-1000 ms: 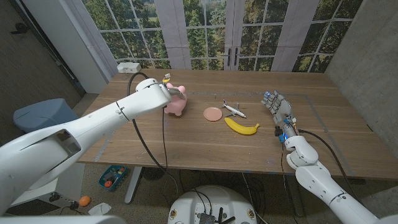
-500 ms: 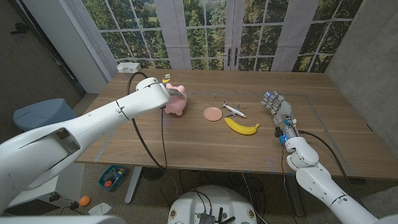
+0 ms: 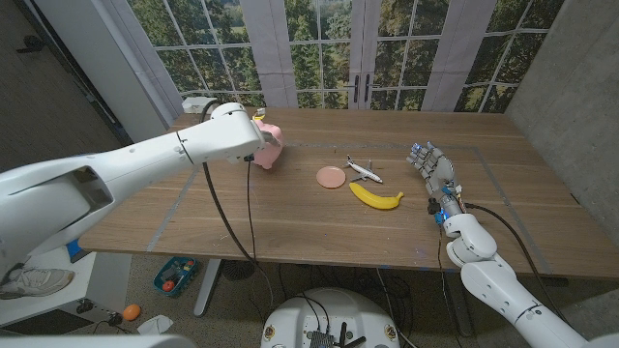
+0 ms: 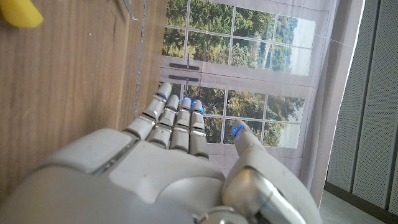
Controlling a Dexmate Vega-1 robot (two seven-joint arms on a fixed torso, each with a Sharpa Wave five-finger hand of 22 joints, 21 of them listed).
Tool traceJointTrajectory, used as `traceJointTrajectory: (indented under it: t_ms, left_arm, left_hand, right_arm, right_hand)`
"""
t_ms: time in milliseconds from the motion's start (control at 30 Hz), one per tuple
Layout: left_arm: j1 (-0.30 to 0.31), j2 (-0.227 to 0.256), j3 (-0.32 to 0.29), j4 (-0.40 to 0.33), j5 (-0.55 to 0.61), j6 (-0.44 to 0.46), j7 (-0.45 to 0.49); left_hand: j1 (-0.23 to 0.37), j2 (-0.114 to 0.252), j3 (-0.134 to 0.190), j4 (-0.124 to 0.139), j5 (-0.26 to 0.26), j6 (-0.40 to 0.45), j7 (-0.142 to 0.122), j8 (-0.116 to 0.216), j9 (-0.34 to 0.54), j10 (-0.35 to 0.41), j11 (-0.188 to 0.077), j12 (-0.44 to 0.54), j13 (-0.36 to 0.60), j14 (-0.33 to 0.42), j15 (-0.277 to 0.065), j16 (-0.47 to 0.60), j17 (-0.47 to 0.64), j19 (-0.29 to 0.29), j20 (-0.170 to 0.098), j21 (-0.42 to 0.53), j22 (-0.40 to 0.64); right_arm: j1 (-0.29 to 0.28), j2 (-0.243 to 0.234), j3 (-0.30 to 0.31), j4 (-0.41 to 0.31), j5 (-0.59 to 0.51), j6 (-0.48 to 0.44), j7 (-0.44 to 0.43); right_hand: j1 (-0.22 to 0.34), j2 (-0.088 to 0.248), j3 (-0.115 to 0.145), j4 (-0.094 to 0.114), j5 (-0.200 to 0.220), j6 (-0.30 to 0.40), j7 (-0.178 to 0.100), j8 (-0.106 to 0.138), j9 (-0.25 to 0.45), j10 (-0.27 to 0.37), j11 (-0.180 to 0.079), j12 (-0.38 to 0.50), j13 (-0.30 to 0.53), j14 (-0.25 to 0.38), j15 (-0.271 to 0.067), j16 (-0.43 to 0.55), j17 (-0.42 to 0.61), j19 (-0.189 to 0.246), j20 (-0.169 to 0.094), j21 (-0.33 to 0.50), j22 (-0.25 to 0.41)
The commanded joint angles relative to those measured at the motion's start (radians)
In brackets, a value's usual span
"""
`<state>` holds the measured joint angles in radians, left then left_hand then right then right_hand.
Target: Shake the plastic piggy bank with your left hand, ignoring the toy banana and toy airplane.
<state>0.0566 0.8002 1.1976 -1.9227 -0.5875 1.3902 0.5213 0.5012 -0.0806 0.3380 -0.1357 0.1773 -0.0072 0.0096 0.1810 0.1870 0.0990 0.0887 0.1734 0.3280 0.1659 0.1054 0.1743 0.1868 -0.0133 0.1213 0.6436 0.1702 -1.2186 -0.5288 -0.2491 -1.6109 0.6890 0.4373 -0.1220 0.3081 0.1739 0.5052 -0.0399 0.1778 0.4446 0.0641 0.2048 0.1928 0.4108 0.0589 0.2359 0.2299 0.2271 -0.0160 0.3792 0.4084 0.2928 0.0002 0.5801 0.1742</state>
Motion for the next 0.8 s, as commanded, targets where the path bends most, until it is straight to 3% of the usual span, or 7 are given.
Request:
traceJointTrajectory:
  t_ms: [33, 67, 233, 300, 467, 633, 800]
  left_arm:
    - [-0.122, 0.029, 0.114, 0.007, -0.166, 0.006, -0.05]
    - [-0.128, 0.029, 0.12, 0.008, -0.167, 0.006, -0.057]
    - [-0.088, 0.038, 0.075, -0.02, -0.127, 0.006, -0.067]
    - [-0.038, 0.047, 0.02, -0.048, -0.091, 0.003, -0.062]
    - [0.108, 0.073, -0.126, -0.14, 0.015, -0.024, -0.015]
    - [0.255, 0.085, -0.243, -0.215, 0.134, -0.09, 0.058]
    - [0.389, 0.099, -0.345, -0.25, 0.224, -0.22, 0.089]
  left_hand:
    - [-0.022, -0.009, -0.004, -0.004, -0.003, -0.091, -0.006, -0.003, 0.001, -0.113, 0.04, 0.005, -0.038, -0.102, 0.037, 0.003, -0.003, -0.054, 0.015, -0.064, 0.005]
    - [-0.026, -0.008, -0.005, -0.004, -0.004, -0.108, -0.006, -0.004, 0.001, -0.138, 0.055, 0.002, -0.043, -0.127, 0.048, -0.001, -0.003, -0.069, 0.021, -0.076, 0.005]
    - [-0.042, -0.002, -0.005, -0.004, -0.004, -0.179, -0.012, -0.01, 0.002, -0.218, 0.062, 0.0, -0.064, -0.2, 0.061, -0.003, -0.003, -0.113, 0.031, -0.116, 0.005]
    - [-0.066, 0.003, -0.009, 0.0, -0.004, -0.255, -0.011, -0.012, 0.002, -0.281, 0.072, 0.003, -0.079, -0.267, 0.069, -0.004, -0.003, -0.16, 0.038, -0.154, 0.006]
    - [-0.114, 0.023, -0.012, 0.008, -0.003, -0.371, -0.047, -0.004, 0.002, -0.423, 0.056, 0.005, -0.102, -0.435, 0.069, -0.007, -0.001, -0.253, 0.045, -0.23, 0.009]
    - [-0.123, 0.029, -0.012, 0.008, -0.002, -0.367, -0.062, 0.004, 0.002, -0.434, 0.04, 0.011, -0.106, -0.448, 0.056, 0.0, -0.001, -0.258, 0.048, -0.239, 0.01]
    - [-0.139, 0.051, -0.004, 0.007, -0.002, -0.284, -0.076, 0.033, 0.0, -0.372, 0.011, 0.042, -0.117, -0.378, 0.034, 0.029, -0.003, -0.203, 0.045, -0.237, 0.01]
  right_arm:
    - [0.004, 0.001, -0.004, 0.002, -0.002, 0.004, 0.006]
    - [0.004, 0.001, -0.004, 0.002, -0.002, 0.004, 0.007]
    - [0.005, 0.001, -0.004, 0.002, -0.001, 0.003, 0.009]
    - [0.005, 0.0, -0.004, 0.002, -0.001, 0.002, 0.008]
    - [0.003, 0.0, -0.004, 0.001, -0.001, 0.003, 0.007]
    - [0.0, 0.001, -0.003, 0.003, 0.004, 0.004, 0.01]
    - [-0.003, 0.001, -0.004, 0.003, 0.007, 0.003, 0.012]
  right_hand:
    - [-0.005, 0.001, 0.001, 0.0, 0.005, 0.005, -0.001, -0.004, 0.003, 0.004, 0.002, -0.004, 0.005, 0.009, 0.006, -0.001, 0.002, 0.008, -0.003, -0.002, 0.004]
    - [-0.006, 0.001, 0.0, 0.0, 0.005, 0.005, -0.001, -0.004, 0.003, 0.004, 0.001, -0.004, 0.005, 0.009, 0.005, -0.001, 0.002, 0.008, -0.003, -0.002, 0.004]
    - [-0.006, 0.0, 0.0, -0.001, 0.005, 0.005, -0.001, -0.004, 0.003, 0.004, 0.001, -0.004, 0.005, 0.009, 0.006, -0.001, 0.002, 0.008, -0.002, -0.003, 0.004]
    - [-0.007, 0.0, -0.001, -0.001, 0.005, 0.005, -0.001, -0.004, 0.003, 0.005, 0.001, -0.004, 0.005, 0.008, 0.007, -0.002, 0.001, 0.008, -0.002, -0.004, 0.004]
    - [-0.007, 0.0, -0.002, -0.001, 0.005, 0.005, -0.001, -0.004, 0.003, 0.003, 0.002, -0.005, 0.005, 0.009, 0.007, -0.002, 0.001, 0.008, -0.001, -0.005, 0.004]
    - [-0.008, -0.001, -0.002, 0.0, 0.005, 0.005, 0.0, -0.004, 0.003, 0.005, 0.002, -0.004, 0.005, 0.007, 0.008, -0.003, 0.001, 0.008, 0.0, -0.005, 0.004]
    - [-0.01, -0.001, -0.004, 0.0, 0.004, 0.005, 0.0, -0.004, 0.003, 0.004, 0.003, -0.005, 0.005, 0.009, 0.007, -0.003, 0.001, 0.008, 0.0, -0.006, 0.004]
